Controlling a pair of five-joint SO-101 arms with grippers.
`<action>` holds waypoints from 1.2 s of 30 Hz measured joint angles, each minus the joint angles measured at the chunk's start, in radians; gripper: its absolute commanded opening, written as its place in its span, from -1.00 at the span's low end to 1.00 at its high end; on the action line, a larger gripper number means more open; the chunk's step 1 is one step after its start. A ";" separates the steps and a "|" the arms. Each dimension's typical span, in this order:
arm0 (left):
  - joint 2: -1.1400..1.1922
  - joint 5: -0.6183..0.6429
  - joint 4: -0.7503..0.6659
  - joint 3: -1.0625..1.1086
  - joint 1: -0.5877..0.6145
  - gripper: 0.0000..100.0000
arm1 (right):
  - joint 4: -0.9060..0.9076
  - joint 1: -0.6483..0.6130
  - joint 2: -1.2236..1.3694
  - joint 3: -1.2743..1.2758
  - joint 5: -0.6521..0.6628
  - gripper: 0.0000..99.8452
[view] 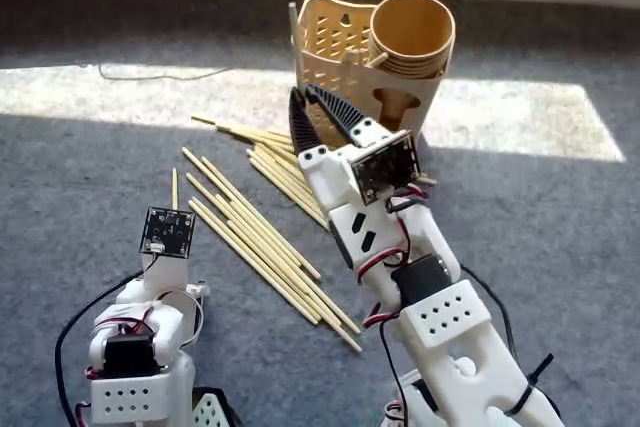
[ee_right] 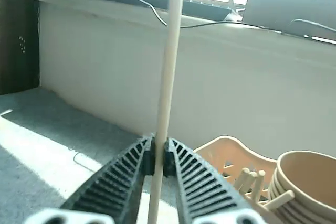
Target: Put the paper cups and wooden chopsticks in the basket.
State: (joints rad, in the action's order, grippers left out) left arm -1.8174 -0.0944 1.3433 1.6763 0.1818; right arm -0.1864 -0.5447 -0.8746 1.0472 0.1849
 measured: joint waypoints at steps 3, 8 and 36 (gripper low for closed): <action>0.000 0.000 0.000 0.000 0.000 -0.68 | -0.032 0.017 0.000 0.000 0.000 -0.99; 0.000 0.000 0.000 0.000 0.000 -0.68 | -0.041 0.020 0.000 0.000 0.000 -0.99; 0.000 0.000 0.000 0.000 0.000 -0.68 | -0.344 0.175 0.526 -0.304 -0.002 -0.99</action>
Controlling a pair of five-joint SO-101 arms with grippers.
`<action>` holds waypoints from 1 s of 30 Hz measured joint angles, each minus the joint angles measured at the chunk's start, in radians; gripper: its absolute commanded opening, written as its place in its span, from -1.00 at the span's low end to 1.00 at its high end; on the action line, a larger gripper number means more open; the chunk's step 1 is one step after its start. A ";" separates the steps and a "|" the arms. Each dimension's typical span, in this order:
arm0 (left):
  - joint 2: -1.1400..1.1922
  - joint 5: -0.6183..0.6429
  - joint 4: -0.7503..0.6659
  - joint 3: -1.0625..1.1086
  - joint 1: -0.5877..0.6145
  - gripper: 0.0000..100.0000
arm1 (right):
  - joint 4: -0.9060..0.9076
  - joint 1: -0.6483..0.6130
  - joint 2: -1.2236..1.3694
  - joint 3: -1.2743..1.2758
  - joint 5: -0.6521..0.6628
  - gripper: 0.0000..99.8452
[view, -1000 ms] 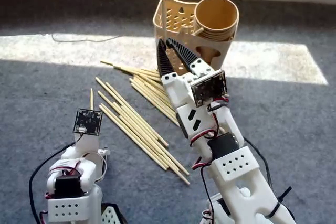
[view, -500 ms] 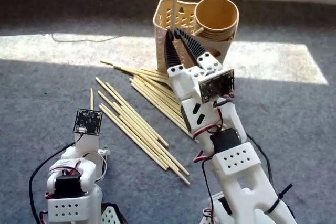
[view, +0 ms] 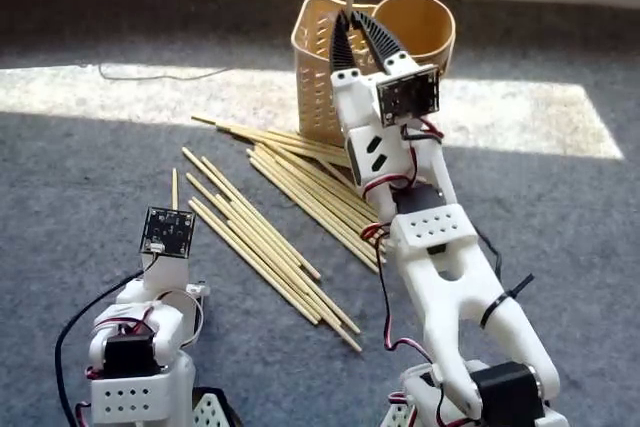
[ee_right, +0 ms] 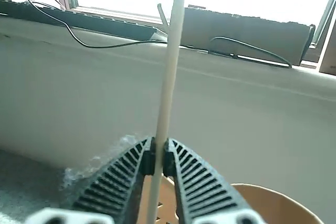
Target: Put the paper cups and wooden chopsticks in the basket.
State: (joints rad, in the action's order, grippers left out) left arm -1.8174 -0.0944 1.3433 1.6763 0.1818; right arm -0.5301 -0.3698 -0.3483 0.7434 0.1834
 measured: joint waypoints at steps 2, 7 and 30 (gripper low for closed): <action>0.000 0.000 0.000 0.000 0.000 -0.68 | -0.008 0.000 0.005 -0.017 0.000 -0.99; 0.000 0.000 0.000 0.000 0.000 -0.68 | -0.012 0.000 0.005 -0.052 0.000 -0.99; 0.000 0.000 0.000 0.000 0.000 -0.68 | -0.015 0.000 0.015 -0.138 0.000 -0.99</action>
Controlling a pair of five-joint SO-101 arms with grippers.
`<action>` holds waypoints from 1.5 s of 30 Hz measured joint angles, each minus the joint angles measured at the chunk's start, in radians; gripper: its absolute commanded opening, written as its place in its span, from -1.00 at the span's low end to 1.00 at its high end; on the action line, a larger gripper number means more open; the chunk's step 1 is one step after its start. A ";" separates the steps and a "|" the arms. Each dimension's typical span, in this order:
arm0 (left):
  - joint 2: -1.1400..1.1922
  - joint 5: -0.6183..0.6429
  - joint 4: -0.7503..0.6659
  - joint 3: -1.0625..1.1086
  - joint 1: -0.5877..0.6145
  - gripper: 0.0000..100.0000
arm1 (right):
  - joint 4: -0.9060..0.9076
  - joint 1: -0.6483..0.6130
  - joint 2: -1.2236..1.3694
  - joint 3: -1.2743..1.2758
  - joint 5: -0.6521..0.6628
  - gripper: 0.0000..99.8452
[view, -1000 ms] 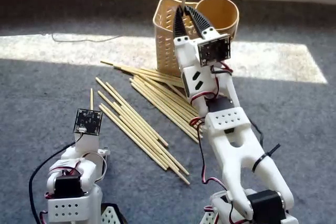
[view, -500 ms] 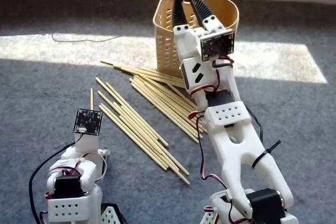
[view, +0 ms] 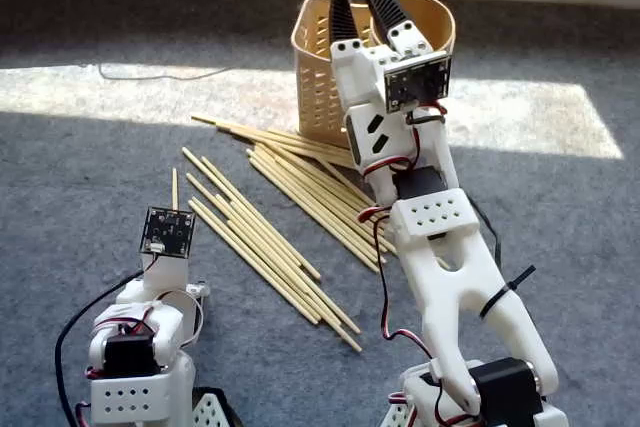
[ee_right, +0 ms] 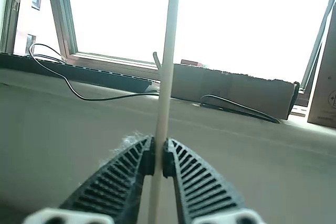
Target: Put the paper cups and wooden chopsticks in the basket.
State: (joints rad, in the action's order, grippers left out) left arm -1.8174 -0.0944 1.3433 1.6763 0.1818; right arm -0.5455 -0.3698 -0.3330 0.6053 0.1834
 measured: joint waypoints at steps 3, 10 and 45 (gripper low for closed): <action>0.000 0.000 0.000 0.000 0.000 -0.68 | 0.000 0.000 0.000 0.000 0.000 -0.99; 0.000 0.000 0.000 0.000 0.000 -0.68 | -0.002 0.005 0.071 0.020 0.000 -0.99; 0.000 0.000 0.000 0.000 0.069 -0.68 | 0.000 -0.066 -0.341 0.451 0.000 -0.93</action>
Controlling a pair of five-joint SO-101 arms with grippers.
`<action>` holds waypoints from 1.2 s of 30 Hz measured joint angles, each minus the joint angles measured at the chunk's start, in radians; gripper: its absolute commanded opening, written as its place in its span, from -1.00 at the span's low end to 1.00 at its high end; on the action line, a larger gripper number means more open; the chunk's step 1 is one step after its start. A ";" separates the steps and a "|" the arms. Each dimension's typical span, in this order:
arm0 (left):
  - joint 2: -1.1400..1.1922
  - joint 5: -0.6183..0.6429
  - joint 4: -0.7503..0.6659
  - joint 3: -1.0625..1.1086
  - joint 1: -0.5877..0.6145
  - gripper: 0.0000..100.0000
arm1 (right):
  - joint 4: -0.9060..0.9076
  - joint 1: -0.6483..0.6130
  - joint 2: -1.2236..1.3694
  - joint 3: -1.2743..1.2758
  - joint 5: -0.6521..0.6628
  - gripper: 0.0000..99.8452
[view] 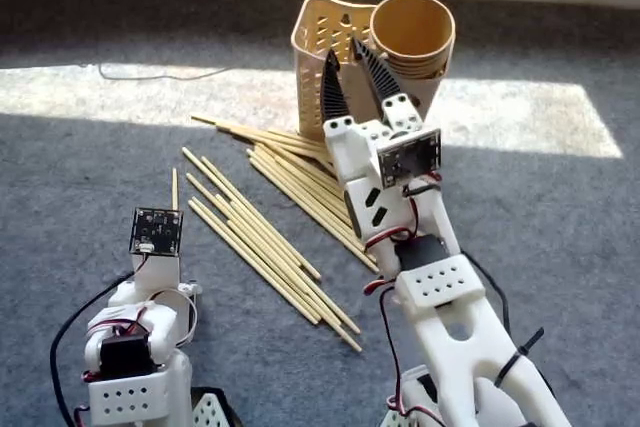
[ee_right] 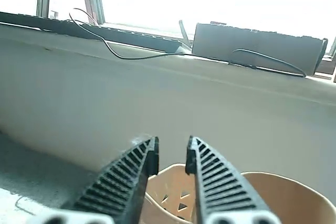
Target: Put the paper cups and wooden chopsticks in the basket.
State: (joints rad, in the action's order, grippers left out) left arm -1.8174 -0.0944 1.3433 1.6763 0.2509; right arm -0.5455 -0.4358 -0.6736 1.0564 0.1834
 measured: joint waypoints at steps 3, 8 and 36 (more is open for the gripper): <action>0.000 0.000 0.000 0.000 0.000 -0.68 | 0.038 -0.005 -0.046 0.015 0.000 -0.99; 0.000 0.000 0.000 0.000 0.000 -0.68 | 0.143 0.003 -0.166 0.060 0.000 -0.99; 0.000 0.000 0.000 0.000 0.000 -0.68 | 1.079 0.238 -1.155 0.457 -0.098 -0.99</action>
State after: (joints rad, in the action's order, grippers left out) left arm -1.8174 -0.0944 1.3433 1.6763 0.2509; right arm 0.5332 -0.1979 -1.8290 1.5136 0.0852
